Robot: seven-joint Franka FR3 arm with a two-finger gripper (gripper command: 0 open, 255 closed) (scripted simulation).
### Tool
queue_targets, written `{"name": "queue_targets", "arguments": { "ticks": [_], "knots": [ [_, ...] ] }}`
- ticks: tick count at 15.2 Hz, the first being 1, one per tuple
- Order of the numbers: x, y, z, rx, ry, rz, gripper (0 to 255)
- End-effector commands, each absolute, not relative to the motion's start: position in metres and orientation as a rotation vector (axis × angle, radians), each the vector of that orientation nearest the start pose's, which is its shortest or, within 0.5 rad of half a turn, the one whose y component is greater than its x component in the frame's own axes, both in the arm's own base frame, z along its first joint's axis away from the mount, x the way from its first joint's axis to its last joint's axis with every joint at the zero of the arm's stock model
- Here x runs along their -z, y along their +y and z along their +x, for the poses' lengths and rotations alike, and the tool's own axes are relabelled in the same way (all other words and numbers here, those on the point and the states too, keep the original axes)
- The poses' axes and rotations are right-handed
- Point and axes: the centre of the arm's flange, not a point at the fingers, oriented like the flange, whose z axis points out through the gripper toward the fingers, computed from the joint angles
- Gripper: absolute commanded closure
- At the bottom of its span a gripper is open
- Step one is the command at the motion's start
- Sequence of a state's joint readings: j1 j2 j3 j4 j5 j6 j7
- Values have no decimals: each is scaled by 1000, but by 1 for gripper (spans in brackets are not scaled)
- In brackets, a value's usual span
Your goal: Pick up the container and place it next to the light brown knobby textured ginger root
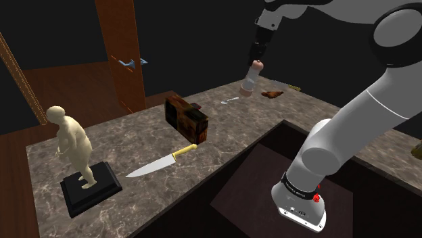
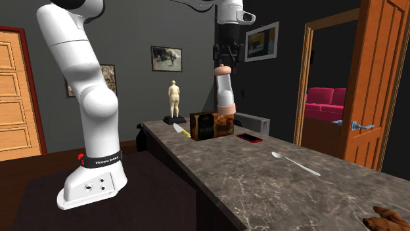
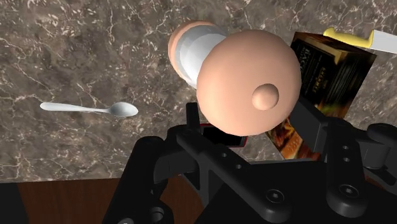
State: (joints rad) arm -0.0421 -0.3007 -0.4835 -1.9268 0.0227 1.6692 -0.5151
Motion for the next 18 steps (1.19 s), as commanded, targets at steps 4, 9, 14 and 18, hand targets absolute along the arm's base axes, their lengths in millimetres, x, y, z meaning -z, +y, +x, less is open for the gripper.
{"name": "queue_targets", "arguments": {
  "ticks": [4, 9, 14, 18],
  "knots": [
    [-627, -261, 399, 131, -8, -3003, 255],
    [-653, -261, 399, 131, -8, -3003, 255],
    [-639, -307, 379, 131, -8, -3003, 255],
    [-621, -353, 359, 131, -8, -3003, 255]
  ]
}}
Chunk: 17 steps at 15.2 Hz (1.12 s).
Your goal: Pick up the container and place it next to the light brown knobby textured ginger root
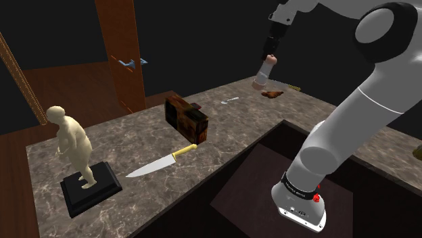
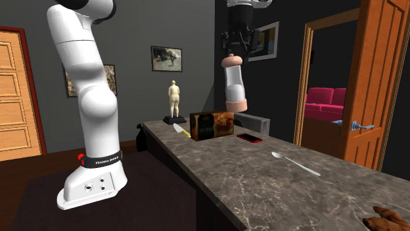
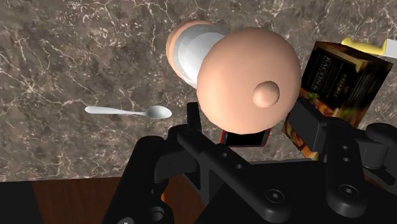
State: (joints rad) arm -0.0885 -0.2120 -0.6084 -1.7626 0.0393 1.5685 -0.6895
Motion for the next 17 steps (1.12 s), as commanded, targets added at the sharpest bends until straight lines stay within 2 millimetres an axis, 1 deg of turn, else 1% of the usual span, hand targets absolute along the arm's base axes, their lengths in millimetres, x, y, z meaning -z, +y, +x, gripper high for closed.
{"name": "queue_targets", "arguments": {
  "ticks": [1, 17],
  "knots": [
    [-617, -364, 354, 131, -8, -3003, 255],
    [-546, -546, 274, 131, -8, -3003, 255]
  ]
}}
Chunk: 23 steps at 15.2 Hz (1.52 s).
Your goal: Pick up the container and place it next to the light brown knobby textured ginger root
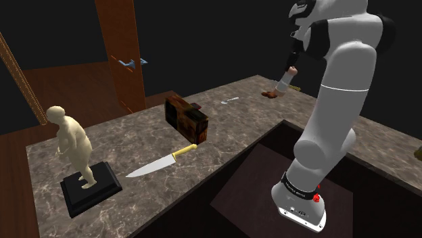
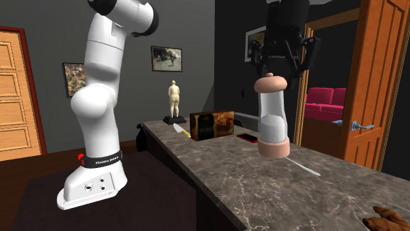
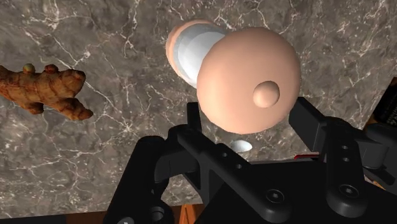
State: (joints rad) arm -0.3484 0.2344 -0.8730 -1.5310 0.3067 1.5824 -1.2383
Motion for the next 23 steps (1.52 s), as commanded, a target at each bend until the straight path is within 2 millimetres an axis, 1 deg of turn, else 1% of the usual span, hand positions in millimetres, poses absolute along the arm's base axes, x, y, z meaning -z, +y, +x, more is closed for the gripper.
{"name": "queue_targets", "arguments": {
  "ticks": [1, 7, 23],
  "knots": [
    [-542, -558, 269, 131, -8, -3003, 255],
    [-516, -626, 240, 131, -8, -3003, 255],
    [-431, -626, 240, 131, -8, -3003, 255]
  ]
}}
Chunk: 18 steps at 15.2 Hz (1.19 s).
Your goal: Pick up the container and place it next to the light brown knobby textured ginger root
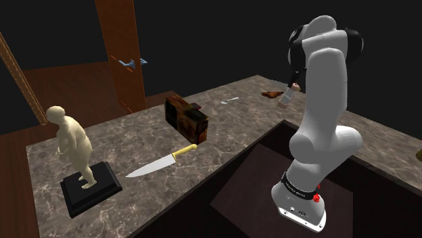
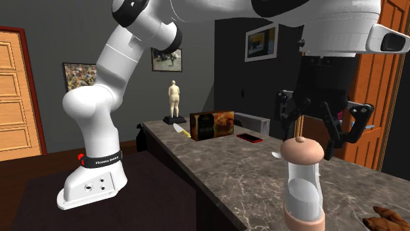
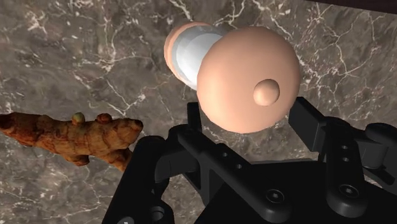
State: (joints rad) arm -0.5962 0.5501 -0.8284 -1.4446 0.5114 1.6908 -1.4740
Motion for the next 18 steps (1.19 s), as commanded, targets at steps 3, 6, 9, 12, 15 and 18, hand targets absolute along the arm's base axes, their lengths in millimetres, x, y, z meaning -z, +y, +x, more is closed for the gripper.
{"name": "queue_targets", "arguments": {
  "ticks": [3, 6, 9, 12, 15, 18],
  "knots": [
    [-415, -626, 240, 131, -8, -3003, 255],
    [-407, -626, 240, 131, -8, -3003, 255],
    [-407, -626, 240, 131, -8, -3003, 255],
    [-407, -626, 240, 131, -8, -3003, 255],
    [-407, -626, 240, 131, -8, -3003, 0],
    [-407, -626, 240, 131, -8, -3003, 0]
  ]
}}
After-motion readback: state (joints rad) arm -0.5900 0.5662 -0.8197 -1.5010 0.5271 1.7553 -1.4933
